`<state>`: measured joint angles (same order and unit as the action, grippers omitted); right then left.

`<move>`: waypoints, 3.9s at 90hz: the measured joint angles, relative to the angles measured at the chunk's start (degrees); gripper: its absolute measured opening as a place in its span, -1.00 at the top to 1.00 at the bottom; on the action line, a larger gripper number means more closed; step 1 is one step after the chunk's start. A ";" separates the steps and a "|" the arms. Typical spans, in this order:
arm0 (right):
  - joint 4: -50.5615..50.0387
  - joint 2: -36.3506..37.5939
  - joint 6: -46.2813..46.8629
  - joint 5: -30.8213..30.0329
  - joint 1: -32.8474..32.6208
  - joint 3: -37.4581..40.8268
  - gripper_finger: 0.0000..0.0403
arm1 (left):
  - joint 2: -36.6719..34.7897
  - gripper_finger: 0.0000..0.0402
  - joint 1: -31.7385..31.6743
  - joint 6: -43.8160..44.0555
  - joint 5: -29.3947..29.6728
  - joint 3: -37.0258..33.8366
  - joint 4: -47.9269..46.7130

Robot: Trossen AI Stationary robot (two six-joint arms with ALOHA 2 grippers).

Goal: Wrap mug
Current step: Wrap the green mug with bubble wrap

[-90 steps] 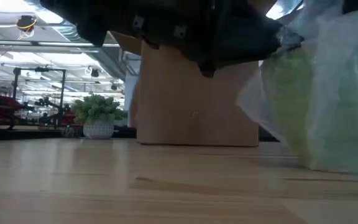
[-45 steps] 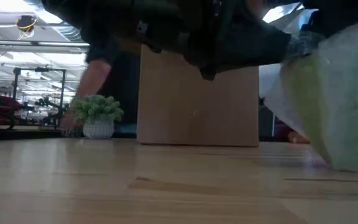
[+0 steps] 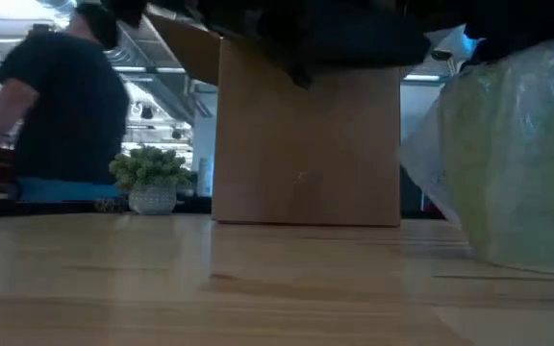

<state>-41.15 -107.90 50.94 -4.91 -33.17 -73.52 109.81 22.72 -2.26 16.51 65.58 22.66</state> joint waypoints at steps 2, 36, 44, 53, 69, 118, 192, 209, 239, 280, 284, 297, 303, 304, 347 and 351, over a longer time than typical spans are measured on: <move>0.75 0.00 -0.30 -0.02 -0.10 0.01 0.50 | -0.68 1.00 0.12 -0.23 0.64 0.02 -1.35; 4.66 -1.62 -1.37 1.08 1.84 -0.27 0.50 | -1.99 1.00 0.16 -0.71 0.44 0.01 -4.78; 3.07 -0.97 -1.79 1.34 2.05 -1.13 0.50 | -1.98 1.00 0.33 -0.72 0.41 0.02 -3.99; -0.87 0.45 -1.51 -0.25 2.01 -3.57 0.50 | -1.98 1.00 0.37 -0.98 0.39 0.02 -4.19; -3.51 3.22 -1.68 -1.83 2.06 -6.57 0.50 | -1.98 1.00 0.37 -1.16 0.42 0.02 -3.92; -2.42 3.34 -3.32 -3.15 2.01 -6.34 0.50 | 5.03 1.00 -0.56 2.38 -5.98 0.11 7.92; -12.17 3.63 -7.90 -4.55 0.77 -14.98 0.94 | 5.67 1.00 -1.05 3.69 -6.23 0.13 8.48; 1.79 4.12 -6.09 -2.43 1.31 -3.57 0.95 | 5.13 1.00 -0.49 1.58 -6.33 0.01 6.41; 2.25 3.54 -3.63 0.59 2.02 2.08 1.00 | 4.05 1.00 -0.22 0.76 -5.78 0.02 5.99; -8.97 4.27 -3.63 3.01 2.08 -6.27 1.00 | 4.03 1.00 -0.20 0.30 -5.83 0.00 5.72; -11.87 4.35 -4.20 3.06 2.08 -8.31 1.00 | 4.03 1.00 -0.20 0.32 -5.85 0.00 5.72; -17.87 4.36 -4.81 2.53 2.08 -13.05 1.00 | 4.01 1.00 -0.20 0.32 -5.83 0.00 5.75; -15.20 4.45 -4.78 2.49 2.08 -13.04 1.00 | 4.00 1.00 -0.22 0.32 -5.83 0.00 5.75; -14.59 4.44 -4.79 2.49 2.08 -12.91 1.00 | 3.98 1.00 -0.21 0.32 -5.83 0.00 5.75; -6.31 -3.15 -4.36 7.08 2.17 -3.85 1.00 | 3.88 1.00 -0.20 0.32 -5.83 0.06 5.78; -7.14 -3.06 -4.90 7.02 2.17 -5.17 1.00 | 3.88 1.00 -0.20 0.32 -5.83 0.07 5.73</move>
<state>-48.29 -110.96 46.04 2.12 -31.00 -78.68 113.69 22.52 -1.93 10.68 65.65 28.38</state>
